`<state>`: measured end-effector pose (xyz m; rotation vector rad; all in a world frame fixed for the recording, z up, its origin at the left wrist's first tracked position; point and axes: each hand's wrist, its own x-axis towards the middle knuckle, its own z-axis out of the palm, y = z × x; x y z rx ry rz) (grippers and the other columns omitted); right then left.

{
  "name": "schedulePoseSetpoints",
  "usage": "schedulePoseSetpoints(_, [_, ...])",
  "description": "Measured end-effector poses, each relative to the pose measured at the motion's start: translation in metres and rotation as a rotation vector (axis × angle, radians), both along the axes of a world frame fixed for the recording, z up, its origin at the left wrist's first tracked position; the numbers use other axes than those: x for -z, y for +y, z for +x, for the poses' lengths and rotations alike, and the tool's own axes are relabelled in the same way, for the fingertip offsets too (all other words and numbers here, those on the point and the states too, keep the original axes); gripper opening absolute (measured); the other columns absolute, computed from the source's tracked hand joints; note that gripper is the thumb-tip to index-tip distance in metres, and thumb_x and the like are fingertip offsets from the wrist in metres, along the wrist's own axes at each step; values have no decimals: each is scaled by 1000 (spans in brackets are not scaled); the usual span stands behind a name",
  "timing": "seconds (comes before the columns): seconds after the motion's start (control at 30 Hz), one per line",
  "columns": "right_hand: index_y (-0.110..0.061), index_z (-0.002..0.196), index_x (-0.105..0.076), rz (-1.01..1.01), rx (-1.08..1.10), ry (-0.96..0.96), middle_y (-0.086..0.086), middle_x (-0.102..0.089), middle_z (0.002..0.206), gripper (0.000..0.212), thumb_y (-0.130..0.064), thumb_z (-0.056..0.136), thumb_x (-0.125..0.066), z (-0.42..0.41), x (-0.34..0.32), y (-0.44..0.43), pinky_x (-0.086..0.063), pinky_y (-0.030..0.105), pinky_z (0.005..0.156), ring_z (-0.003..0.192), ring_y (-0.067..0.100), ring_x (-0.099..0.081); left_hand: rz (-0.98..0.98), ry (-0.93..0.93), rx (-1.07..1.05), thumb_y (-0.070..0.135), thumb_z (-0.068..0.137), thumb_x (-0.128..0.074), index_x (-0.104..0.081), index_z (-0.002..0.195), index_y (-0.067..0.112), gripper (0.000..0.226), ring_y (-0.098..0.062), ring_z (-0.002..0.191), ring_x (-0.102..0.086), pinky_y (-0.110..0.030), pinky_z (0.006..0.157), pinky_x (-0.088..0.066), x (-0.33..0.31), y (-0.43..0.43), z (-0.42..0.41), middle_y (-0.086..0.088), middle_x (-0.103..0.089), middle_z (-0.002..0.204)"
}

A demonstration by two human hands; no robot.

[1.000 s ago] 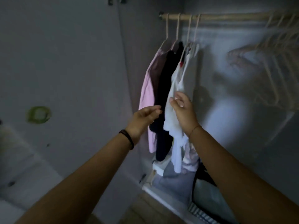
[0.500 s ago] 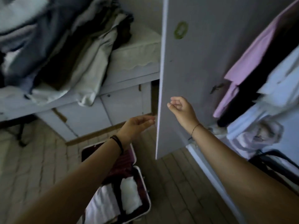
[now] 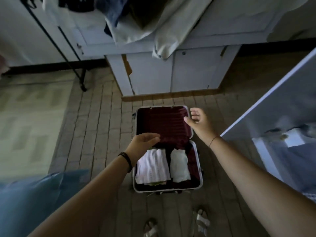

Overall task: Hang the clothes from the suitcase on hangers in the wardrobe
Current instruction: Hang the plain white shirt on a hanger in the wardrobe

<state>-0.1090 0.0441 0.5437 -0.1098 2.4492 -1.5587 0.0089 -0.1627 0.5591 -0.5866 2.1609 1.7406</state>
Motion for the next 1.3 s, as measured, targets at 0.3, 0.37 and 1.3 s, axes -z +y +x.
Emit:
schedulePoseSetpoints(0.3, [-13, 125, -51, 87, -35, -119, 4, -54, 125, 49, -28, 83, -70, 3, 226, -15, -45, 31, 96, 112, 17, -53, 58, -149, -63, 23, 91, -61, -68, 110, 14, 22, -6, 102, -60, -10, 81, -44, 221, 5, 12, 6, -66, 107])
schedulePoseSetpoints(0.37, [-15, 126, -51, 126, -22, -136, 3, -54, 123, 52, -31, 81, -71, 2, 285, -2, -46, 27, 91, 110, 15, -54, 87, -172, -55, 25, 91, -61, -67, 113, 16, 24, -9, 105, -60, -14, 84, -44, 281, 23, 4, 5, -66, 109])
schedulePoseSetpoints(1.3, [-15, 107, -67, -86, 90, -556, 10, -71, 103, 42, -47, 81, -67, -22, 665, 50, -54, 38, 88, 92, 21, -67, 336, -399, -524, 48, 83, -65, -52, 131, 9, 63, -30, 109, -59, -42, 96, -47, 673, 152, -79, -11, -61, 125])
